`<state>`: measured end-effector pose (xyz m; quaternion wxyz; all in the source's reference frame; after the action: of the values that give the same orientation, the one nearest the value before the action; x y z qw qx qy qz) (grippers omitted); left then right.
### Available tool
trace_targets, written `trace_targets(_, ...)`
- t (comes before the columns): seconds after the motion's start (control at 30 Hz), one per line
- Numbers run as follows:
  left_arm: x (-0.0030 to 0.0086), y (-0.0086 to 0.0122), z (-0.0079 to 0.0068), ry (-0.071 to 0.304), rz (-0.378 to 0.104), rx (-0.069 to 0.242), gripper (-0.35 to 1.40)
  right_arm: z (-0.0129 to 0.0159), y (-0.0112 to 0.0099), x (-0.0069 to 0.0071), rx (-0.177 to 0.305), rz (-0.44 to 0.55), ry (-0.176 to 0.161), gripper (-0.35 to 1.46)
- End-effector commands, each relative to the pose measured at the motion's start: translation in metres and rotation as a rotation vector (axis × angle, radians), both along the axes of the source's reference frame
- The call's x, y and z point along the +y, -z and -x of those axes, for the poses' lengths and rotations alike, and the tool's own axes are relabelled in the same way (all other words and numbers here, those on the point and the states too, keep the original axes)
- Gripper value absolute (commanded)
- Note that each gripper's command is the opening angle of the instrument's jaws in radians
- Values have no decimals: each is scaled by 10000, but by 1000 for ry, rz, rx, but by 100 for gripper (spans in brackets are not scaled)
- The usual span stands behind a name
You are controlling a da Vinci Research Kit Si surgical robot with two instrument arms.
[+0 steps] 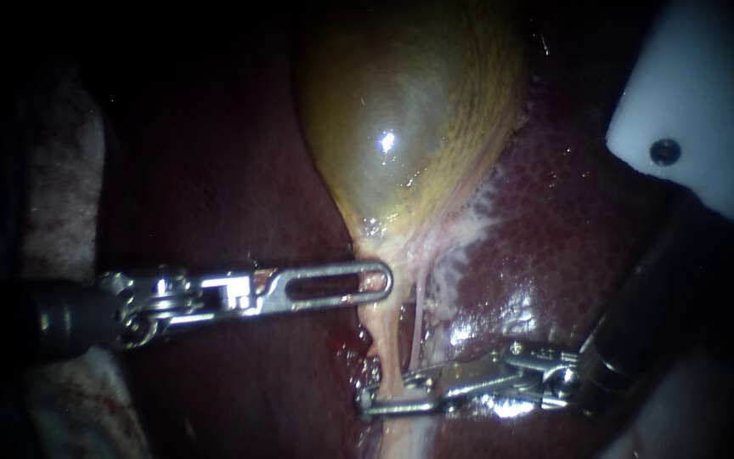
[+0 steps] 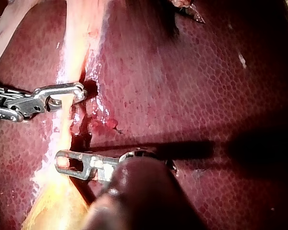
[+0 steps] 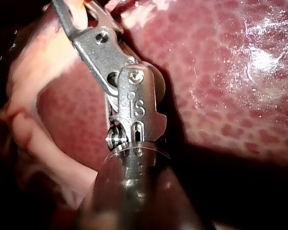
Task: Going back first clip left tube
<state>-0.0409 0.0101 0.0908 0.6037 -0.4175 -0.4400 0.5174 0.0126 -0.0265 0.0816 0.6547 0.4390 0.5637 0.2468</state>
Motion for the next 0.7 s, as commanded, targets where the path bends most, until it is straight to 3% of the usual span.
trace_targets(0.03,0,0,0,1,0,1,-35,0,0,0,0,0,0,-10)
trace_targets(0.43,0,0,0,1,0,1,-35,1,0,0,0,0,0,-9)
trace_targets(0.7,0,0,0,1,0,1,-35,1,0,0,0,0,0,11)
